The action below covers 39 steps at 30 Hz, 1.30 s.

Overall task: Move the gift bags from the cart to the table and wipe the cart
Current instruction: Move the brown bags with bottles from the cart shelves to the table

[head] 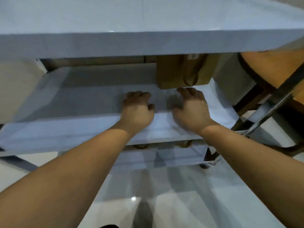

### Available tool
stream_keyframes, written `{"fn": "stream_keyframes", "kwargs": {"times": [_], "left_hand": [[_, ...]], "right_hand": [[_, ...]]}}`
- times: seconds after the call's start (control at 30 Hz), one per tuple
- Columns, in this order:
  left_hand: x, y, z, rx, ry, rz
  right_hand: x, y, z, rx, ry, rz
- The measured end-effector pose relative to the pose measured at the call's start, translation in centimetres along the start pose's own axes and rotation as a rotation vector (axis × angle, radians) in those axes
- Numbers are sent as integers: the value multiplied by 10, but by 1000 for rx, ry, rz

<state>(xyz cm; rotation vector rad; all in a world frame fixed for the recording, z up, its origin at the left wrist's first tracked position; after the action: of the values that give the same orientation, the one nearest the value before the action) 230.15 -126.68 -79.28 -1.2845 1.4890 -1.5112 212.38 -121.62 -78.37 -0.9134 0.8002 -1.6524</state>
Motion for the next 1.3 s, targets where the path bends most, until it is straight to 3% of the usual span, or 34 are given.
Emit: {"fn": "stream_keyframes", "kwargs": {"times": [0.17, 0.4, 0.47, 0.57, 0.67, 0.77, 0.87, 0.97, 1.03, 1.17, 1.23, 1.3], "left_hand": [[-1, 17, -3, 32, 87, -111], [0, 20, 0, 11, 73, -198], [0, 18, 1, 2, 60, -157], [2, 14, 0, -13, 49, -98], [-2, 3, -3, -71, 34, -57], [-9, -10, -7, -384, -75, 8], [-21, -30, -25, -913, -275, -50], [-16, -45, -65, -1065, -279, 22], [-7, -46, -87, -1043, -283, 19], [-7, -34, -107, -751, -296, -37], [-9, -27, -106, -742, -278, -88], [-7, -19, -101, -757, -291, -118]], "right_hand": [[11, 6, -2, 37, -33, -166], [54, 12, 10, 49, 196, -212], [41, 21, 17, -1, 132, -216], [6, 18, 22, -116, -82, -393], [-15, 4, 18, -94, 55, -376], [-31, -13, 11, -109, 152, -323], [-52, -25, 13, -95, -27, -371], [-69, -35, 8, -93, -188, -545], [-68, -42, -4, -84, -141, -598], [-63, -58, -22, -21, -34, -639], [-52, -62, -28, -54, -16, -572], [-35, -68, -32, -79, 73, -397]]}}
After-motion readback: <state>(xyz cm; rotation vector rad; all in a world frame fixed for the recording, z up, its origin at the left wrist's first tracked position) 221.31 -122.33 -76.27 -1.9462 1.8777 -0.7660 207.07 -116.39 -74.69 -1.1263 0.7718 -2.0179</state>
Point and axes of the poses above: each hand's wrist, its own x-axis towards the middle knuckle, its own y-axis out of the palm, z = x × y, the point moved 3 cm from there along x, towards the middle knuckle, and after that the axes turned 11 degrees about x, right-handed, at the moved point
